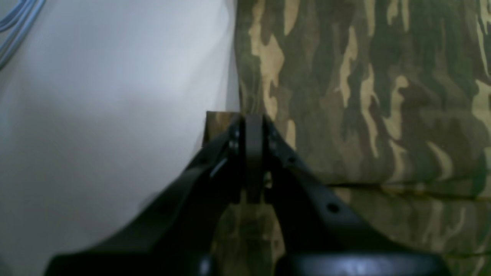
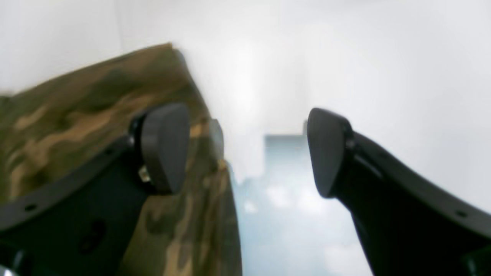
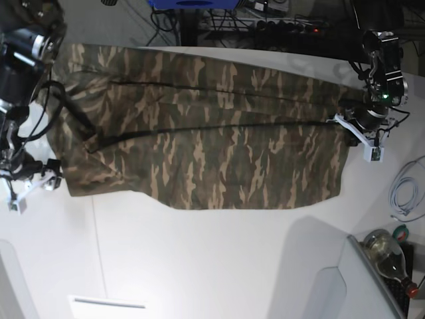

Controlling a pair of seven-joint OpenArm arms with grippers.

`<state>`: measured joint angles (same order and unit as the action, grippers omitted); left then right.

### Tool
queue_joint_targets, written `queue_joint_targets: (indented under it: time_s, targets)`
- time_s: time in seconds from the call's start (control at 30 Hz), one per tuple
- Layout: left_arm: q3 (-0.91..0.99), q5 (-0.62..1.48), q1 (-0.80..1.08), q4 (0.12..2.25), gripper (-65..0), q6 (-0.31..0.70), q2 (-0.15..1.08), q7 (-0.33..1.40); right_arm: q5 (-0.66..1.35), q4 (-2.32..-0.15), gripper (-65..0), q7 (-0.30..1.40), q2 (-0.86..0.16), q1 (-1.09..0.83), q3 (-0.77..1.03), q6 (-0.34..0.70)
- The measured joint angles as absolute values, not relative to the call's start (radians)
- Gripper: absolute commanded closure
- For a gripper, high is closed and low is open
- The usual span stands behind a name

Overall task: Layout the t-shirt on the table in an organized manner, then fold the t-shirt properly
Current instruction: 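Grasp the shirt sides with both grippers and fold them toward the folded edge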

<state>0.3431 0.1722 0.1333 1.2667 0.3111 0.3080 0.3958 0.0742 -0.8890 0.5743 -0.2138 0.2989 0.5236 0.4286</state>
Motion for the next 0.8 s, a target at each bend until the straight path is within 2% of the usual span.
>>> queue_joint_targets:
  time_s: [0.13, 0.3, 0.37, 0.5, 0.57, 0.8]
  targets:
    - [0.343, 0.173, 0.134, 1.267, 0.0, 0.311, 0.308, 0.392, 0.072, -0.723, -45.3, 0.485, -0.247, 0.333, 0.419, 0.427]
    - [0.343, 0.172, 0.134, 1.267, 0.0, 0.311, 0.308, 0.393, 0.089, -0.720, -44.0, 0.450, -0.240, 0.327, 0.364, 0.427]
    - [0.343, 0.172, 0.134, 1.267, 0.0, 0.311, 0.308, 0.393, 0.089, -0.720, -36.0, 0.439, -0.234, 0.323, 0.365, 0.427]
    - [0.344, 0.172, 0.134, 1.267, 0.0, 0.311, 0.308, 0.393, 0.096, -0.720, -9.5, 0.445, -0.225, 0.323, 0.366, 0.427]
    - [0.343, 0.172, 0.134, 1.267, 0.0, 0.311, 0.308, 0.393, 0.096, -0.724, -0.3, 0.453, -0.223, 0.321, 0.366, 0.427]
    - [0.344, 0.172, 0.134, 1.267, 0.0, 0.311, 0.308, 0.393, 0.083, -1.000, -0.5, 0.494, -0.168, 0.214, 0.364, 0.429]
